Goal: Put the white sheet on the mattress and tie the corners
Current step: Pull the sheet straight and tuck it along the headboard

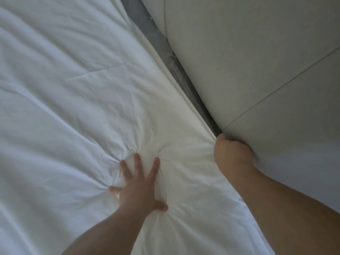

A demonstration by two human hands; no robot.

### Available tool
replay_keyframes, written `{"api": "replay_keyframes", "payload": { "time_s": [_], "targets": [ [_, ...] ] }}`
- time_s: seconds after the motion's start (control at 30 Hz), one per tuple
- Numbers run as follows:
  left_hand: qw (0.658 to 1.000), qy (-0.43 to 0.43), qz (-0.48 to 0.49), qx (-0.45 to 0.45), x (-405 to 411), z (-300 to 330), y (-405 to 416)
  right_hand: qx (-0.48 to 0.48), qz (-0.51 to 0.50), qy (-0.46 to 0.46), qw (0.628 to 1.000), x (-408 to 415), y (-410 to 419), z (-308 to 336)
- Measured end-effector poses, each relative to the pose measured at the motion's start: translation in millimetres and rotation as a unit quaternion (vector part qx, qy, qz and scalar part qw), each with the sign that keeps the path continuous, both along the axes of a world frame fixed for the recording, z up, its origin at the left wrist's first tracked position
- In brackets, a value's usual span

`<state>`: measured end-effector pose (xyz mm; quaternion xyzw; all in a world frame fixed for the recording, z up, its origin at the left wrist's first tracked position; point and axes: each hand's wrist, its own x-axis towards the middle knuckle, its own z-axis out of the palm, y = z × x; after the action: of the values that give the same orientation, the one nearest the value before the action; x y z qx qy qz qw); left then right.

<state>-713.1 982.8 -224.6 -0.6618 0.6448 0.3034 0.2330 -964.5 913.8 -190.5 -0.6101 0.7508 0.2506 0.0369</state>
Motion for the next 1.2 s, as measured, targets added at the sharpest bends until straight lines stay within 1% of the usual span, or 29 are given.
{"api": "replay_keyframes", "payload": {
  "time_s": [0.07, 0.1, 0.13, 0.2, 0.27, 0.33, 0.4, 0.47, 0.5, 0.57, 0.6, 0.63, 0.67, 0.7, 0.77, 0.83, 0.93, 1.0, 1.07, 1.2],
  "targets": [
    [1.000, 0.001, 0.000, 0.000, -0.5, 1.4, 1.2, 0.058, -0.050, -0.009, 0.997, -2.1, -4.1, -4.7],
    [1.000, 0.001, -0.001, 0.001, -0.9, 2.4, 2.4, 0.078, -0.058, 0.001, 0.995, -1.2, -4.7, -4.1],
    [1.000, 0.002, 0.002, -0.001, -0.1, 2.9, 2.4, 0.079, -0.055, 0.002, 0.995, 2.6, -8.9, -2.6],
    [1.000, 0.003, 0.005, -0.001, 0.0, 3.3, 0.8, 0.043, -0.044, -0.034, 0.998, 13.6, -22.8, 5.6],
    [1.000, 0.002, 0.009, 0.007, 0.2, 4.4, -0.4, -0.028, -0.017, -0.116, 0.993, 26.8, -40.5, 15.4],
    [1.000, 0.003, 0.010, 0.013, 0.4, 5.7, -0.2, -0.093, 0.002, -0.202, 0.975, 40.2, -64.4, 25.3],
    [1.000, -0.003, -0.003, 0.030, -0.6, 10.2, -1.8, -0.116, 0.003, -0.265, 0.957, 53.8, -93.7, 30.3],
    [0.999, -0.013, -0.037, 0.031, -1.3, 19.8, -16.7, -0.123, 0.004, -0.286, 0.950, 64.6, -128.6, 27.9],
    [0.998, -0.017, -0.059, 0.008, -1.0, 28.6, -29.8, -0.127, 0.002, -0.285, 0.950, 69.6, -143.5, 26.1],
    [0.992, -0.017, -0.081, -0.098, 5.5, 43.4, -65.4, -0.135, -0.005, -0.285, 0.949, 78.0, -168.9, 19.6],
    [0.985, -0.018, -0.074, -0.153, 11.8, 46.9, -87.3, -0.134, -0.009, -0.279, 0.951, 79.7, -177.8, 15.1],
    [0.981, -0.024, -0.061, -0.181, 19.5, 48.7, -111.0, -0.129, -0.013, -0.269, 0.954, 80.2, -183.7, 10.0],
    [0.982, -0.033, -0.039, -0.180, 29.1, 48.0, -135.0, -0.122, -0.019, -0.255, 0.959, 80.3, -187.3, 5.0],
    [0.987, -0.043, -0.008, -0.156, 39.8, 44.2, -157.5, -0.115, -0.025, -0.242, 0.963, 79.8, -189.0, -0.2],
    [0.994, -0.058, 0.039, -0.082, 60.3, 32.9, -189.3, -0.104, -0.018, -0.228, 0.968, 77.5, -191.1, -9.8],
    [0.996, -0.060, 0.039, -0.045, 72.5, 17.8, -201.2, -0.107, 0.005, -0.225, 0.968, 74.0, -196.3, -16.2],
    [0.998, -0.038, 0.031, -0.038, 76.8, 7.0, -198.9, -0.120, 0.044, -0.228, 0.965, 70.0, -207.8, -19.4],
    [0.999, -0.042, 0.021, -0.028, 75.5, 8.9, -198.7, -0.103, 0.073, -0.225, 0.966, 72.1, -213.1, -18.5],
    [0.999, -0.044, 0.020, -0.024, 74.3, 8.4, -197.6, -0.094, 0.111, -0.194, 0.970, 77.6, -214.6, -18.0],
    [0.999, -0.029, 0.039, -0.015, 77.4, 3.2, -203.3, -0.084, 0.109, -0.140, 0.981, 86.0, -226.4, -21.2]
  ]
}}
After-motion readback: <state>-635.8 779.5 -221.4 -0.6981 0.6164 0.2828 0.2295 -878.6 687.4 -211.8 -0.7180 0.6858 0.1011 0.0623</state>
